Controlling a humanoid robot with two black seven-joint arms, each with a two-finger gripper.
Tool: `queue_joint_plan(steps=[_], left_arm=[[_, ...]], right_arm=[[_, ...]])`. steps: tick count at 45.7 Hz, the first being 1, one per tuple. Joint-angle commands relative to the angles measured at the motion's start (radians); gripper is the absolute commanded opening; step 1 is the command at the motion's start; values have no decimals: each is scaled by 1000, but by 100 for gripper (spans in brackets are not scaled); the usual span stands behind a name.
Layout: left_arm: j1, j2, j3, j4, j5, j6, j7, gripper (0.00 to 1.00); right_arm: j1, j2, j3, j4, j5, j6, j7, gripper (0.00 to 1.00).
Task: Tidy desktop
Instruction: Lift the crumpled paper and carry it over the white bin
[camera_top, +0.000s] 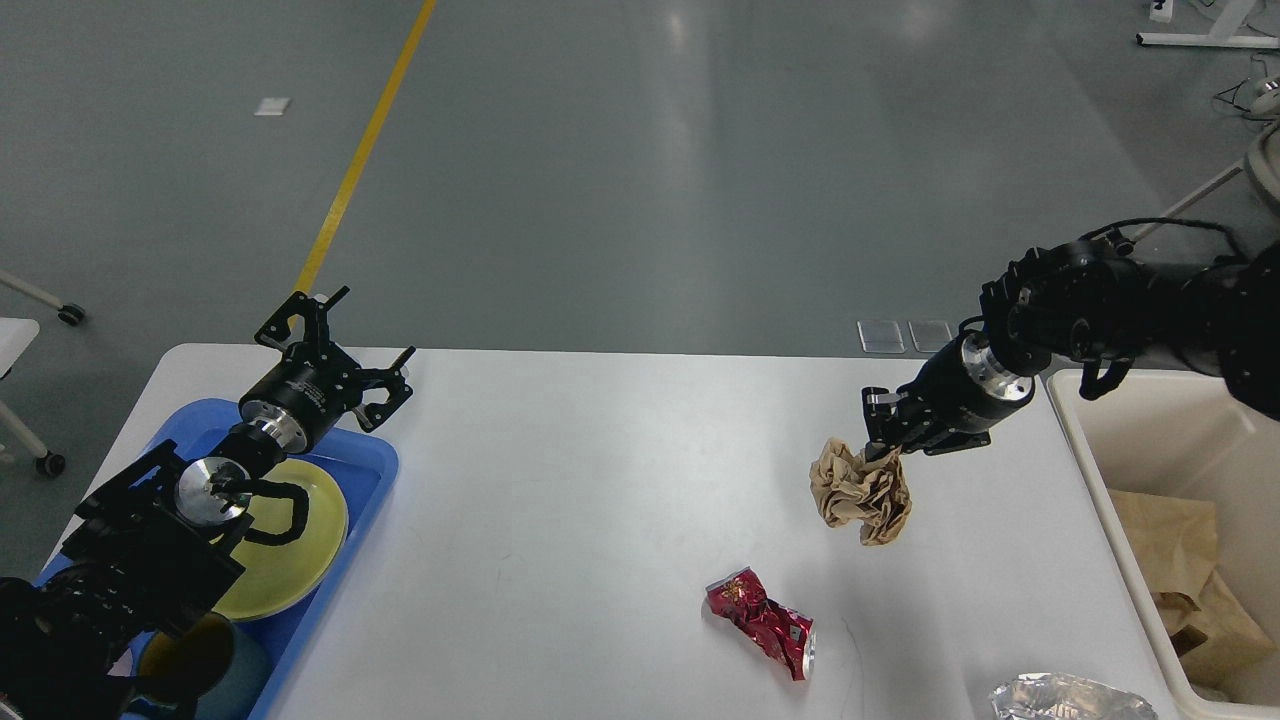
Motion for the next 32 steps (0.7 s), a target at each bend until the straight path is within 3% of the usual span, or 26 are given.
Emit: queue_joint_plan(steps=[1, 11, 32], left_arm=[[0, 1, 0, 0, 0, 0, 0, 96], [0, 0, 0, 0, 0, 0, 0, 96], [0, 0, 0, 0, 0, 0, 0, 96]], right_arm=[[85, -1, -28, 0, -2, 78, 0, 0], [249, -41, -64, -1, -3, 164, 5, 0], [351, -117, -150, -75, -5, 150, 2, 0]])
